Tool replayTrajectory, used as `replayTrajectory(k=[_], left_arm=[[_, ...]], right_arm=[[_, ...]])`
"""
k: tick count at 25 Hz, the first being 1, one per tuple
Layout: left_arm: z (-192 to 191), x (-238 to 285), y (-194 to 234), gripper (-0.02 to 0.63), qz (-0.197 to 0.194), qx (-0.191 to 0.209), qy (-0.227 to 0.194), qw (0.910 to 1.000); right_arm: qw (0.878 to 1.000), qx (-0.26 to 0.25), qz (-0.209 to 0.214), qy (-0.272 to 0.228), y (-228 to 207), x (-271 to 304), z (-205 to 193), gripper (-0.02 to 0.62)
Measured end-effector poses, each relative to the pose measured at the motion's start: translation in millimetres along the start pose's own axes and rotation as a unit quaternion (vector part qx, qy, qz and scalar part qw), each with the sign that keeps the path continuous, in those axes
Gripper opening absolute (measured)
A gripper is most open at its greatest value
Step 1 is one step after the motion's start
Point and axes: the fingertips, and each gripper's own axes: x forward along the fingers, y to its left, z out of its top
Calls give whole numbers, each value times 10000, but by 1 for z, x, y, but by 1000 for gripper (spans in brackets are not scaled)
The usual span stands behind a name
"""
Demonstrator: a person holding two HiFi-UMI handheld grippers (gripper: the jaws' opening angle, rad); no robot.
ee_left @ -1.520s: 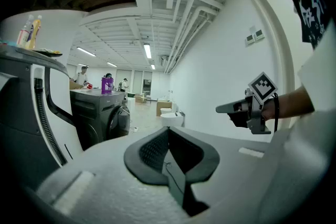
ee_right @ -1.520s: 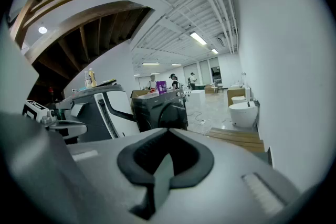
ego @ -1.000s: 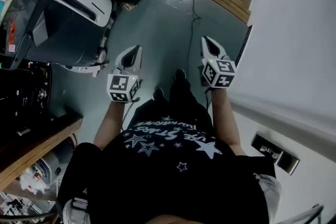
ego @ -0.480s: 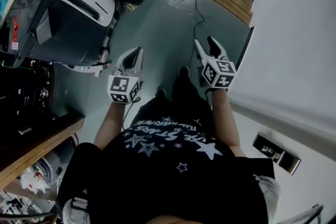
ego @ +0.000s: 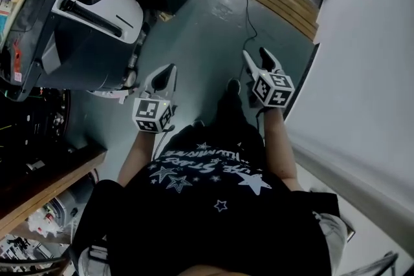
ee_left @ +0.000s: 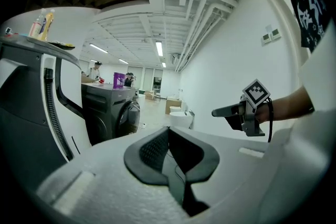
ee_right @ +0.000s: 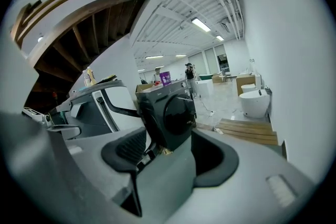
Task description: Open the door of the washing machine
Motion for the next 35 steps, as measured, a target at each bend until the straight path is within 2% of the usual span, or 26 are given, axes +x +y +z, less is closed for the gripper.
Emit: replayTrajectory(k=[5,9,17,24,30,35], left_arm=[[29,73,8,11,170,93,-38,9998],[59,135,-5,11,153,100,-120,9998],[90,231,-17,11,577,210,-123,9980],[102,267,-24,11,744,292,-30,9968],[101,291,-9,11,799,252,85,9965],[106,337,19,11,723,116,66,9973]], right_arm=[[9998,40,218,-23,-46,59,38,272],[9993,78,357,-28,-98,91,73,272],[9980,73,620,-20,-179,134,118,272],[9960,104,886,97,-203,157,127,272],[9949,240,934,301,-210,183,121,272],[9953,200,855,417,-224,219,134,272]])
